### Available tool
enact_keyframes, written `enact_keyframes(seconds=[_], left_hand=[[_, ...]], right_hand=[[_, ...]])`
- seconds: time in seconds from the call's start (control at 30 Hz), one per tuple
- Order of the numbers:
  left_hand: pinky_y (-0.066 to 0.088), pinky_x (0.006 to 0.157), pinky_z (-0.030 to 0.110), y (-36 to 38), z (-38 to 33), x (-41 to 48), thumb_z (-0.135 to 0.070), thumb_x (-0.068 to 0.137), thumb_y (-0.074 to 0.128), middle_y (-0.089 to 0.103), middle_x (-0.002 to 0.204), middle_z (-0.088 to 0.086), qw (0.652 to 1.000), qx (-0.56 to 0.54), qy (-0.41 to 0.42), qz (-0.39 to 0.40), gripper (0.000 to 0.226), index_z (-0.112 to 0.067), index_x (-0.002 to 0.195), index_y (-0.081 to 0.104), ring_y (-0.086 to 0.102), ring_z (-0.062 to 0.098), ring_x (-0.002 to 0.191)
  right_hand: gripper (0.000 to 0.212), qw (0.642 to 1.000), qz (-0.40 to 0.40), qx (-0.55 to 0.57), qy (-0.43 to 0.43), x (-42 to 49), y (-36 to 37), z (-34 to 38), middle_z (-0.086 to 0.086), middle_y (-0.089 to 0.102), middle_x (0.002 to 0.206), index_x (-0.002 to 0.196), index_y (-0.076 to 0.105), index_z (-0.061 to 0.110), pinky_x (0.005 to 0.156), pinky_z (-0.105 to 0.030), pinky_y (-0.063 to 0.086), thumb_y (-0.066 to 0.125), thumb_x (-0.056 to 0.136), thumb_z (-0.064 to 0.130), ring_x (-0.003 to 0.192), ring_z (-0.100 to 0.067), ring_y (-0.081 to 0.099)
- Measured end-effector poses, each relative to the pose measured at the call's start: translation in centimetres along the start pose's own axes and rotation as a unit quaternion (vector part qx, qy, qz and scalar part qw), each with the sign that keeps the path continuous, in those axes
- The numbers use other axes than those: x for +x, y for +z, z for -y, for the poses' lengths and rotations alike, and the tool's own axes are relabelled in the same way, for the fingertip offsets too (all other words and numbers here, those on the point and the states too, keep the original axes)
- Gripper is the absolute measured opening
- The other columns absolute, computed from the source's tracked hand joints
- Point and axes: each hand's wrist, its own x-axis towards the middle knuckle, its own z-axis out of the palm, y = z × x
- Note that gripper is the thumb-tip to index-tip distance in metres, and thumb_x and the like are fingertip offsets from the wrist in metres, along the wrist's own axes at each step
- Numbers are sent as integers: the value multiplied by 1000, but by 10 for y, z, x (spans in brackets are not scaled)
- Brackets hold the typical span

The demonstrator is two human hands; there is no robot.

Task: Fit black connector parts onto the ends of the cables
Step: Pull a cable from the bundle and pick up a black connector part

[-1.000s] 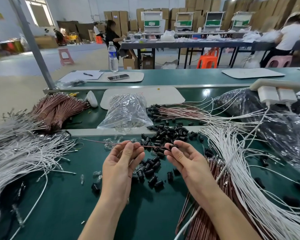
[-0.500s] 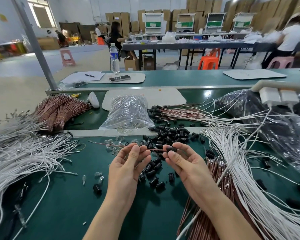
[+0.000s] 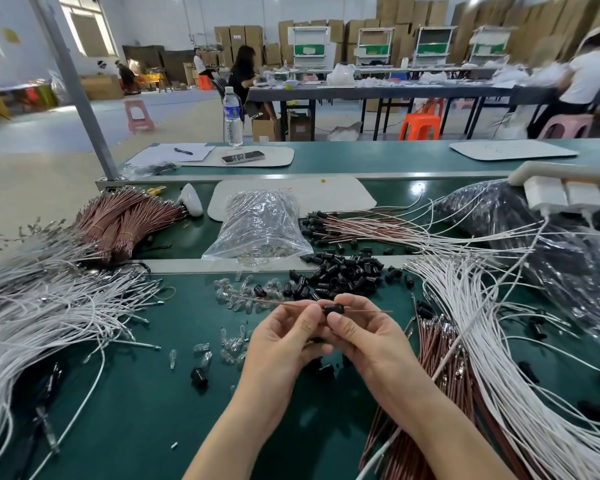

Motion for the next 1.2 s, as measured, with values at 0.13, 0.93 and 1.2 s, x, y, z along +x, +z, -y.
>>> enact_keyframes(seconds=[0.13,0.93,1.2], left_hand=[[56,54,22,-1,-5,2,-27,79,72,73,81,8,999,-24,-2,-40,36,-5,108,66,68,13,63],[57,58,24,-6,0,2,-27,79,70,73,83,9,998,52,9,-35,29,-7,100,69,67,14,65],[54,54,28,0,8,-8,-28,89,67,72,85,11,984,180,19,-3,24,-14,108,70,66,22,65]], right_hand=[[25,999,-30,-9,-24,1,-2,5,-13,77,106,91,80,20,70,-23,60,80,67,13,87,-18,75],[24,989,-5,-136,-57,0,-5,5,-6,76,114,100,77,33,79,-25,58,75,79,21,102,-21,73],[26,976,-127,-116,-136,5,-18,23,-6,76,98,101,74,23,87,-25,57,60,97,1,100,-21,73]])
